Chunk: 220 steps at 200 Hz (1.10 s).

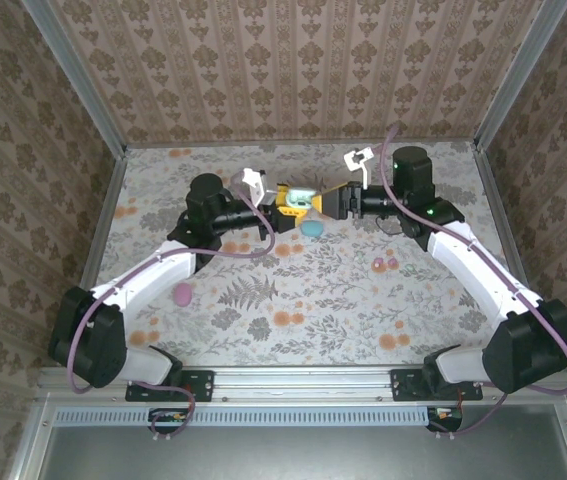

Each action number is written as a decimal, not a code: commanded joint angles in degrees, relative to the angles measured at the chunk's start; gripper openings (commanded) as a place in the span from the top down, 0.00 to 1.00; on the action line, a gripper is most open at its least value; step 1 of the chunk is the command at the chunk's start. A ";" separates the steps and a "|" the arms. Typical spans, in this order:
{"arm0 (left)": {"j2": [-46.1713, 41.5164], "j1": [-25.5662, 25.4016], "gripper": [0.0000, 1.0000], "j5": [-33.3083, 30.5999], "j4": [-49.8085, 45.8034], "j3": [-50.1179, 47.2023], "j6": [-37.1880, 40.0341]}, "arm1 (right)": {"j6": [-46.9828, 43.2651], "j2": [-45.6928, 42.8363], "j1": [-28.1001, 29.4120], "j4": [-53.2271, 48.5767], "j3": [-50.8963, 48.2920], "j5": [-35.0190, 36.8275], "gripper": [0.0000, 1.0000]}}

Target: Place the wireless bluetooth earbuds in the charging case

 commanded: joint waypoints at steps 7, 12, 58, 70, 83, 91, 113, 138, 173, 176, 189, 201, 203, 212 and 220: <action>-1.17 -0.90 0.77 3.66 -1.68 0.24 1.59 | 2.29 -0.25 -0.54 4.36 1.35 1.46 0.26; -1.20 -0.91 0.77 3.64 -1.70 0.28 1.61 | 2.43 -0.22 -0.55 4.48 1.35 1.72 0.26; -1.56 -0.96 0.77 0.66 -1.24 -0.36 1.11 | 3.66 -0.33 -0.54 4.63 1.58 3.12 0.26; -2.03 -0.91 0.77 -2.36 -1.20 -1.15 1.13 | 4.43 -1.35 -0.54 4.64 1.63 2.58 0.25; -2.67 -0.74 0.76 -4.87 -0.37 -2.14 1.06 | 4.58 -3.45 -0.68 4.27 1.22 3.46 0.24; -2.93 -0.66 0.77 -6.34 0.34 -2.75 0.61 | 4.58 -5.24 -0.90 3.62 0.73 5.15 0.22; -2.95 0.17 0.77 -7.62 2.32 -3.94 -1.00 | 5.51 -10.87 -2.18 2.39 -2.17 13.50 0.12; -2.54 0.77 0.77 -7.95 5.91 -4.98 -2.83 | 7.11 -18.97 -3.73 -0.37 -8.46 30.03 0.00; -2.23 0.94 0.77 -7.82 8.03 -5.46 -3.68 | 11.05 -18.99 -10.81 -17.24 -10.77 42.29 0.01; -2.15 0.98 0.77 -7.83 8.38 -5.63 -3.87 | 11.43 -17.92 -11.77 -19.07 -10.52 41.88 0.02; -1.88 1.02 0.77 -7.55 9.77 -5.98 -4.58 | 11.67 -13.45 -15.23 -24.28 -10.28 38.18 0.14; -1.79 1.02 0.77 -7.28 10.31 -6.03 -5.00 | 11.52 -9.80 -16.41 -26.54 -10.74 35.90 0.24; -1.79 1.02 0.77 -7.19 10.35 -6.08 -5.00 | 11.57 -9.58 -16.44 -26.69 -10.85 35.85 0.25; -1.70 1.02 0.77 -6.61 10.75 -6.25 -5.08 | 11.60 -7.02 -16.47 -27.16 -11.49 35.57 0.32; -1.79 1.07 0.77 -6.20 10.89 -6.29 -5.01 | 12.05 -5.16 -16.47 -28.85 -11.89 35.76 0.35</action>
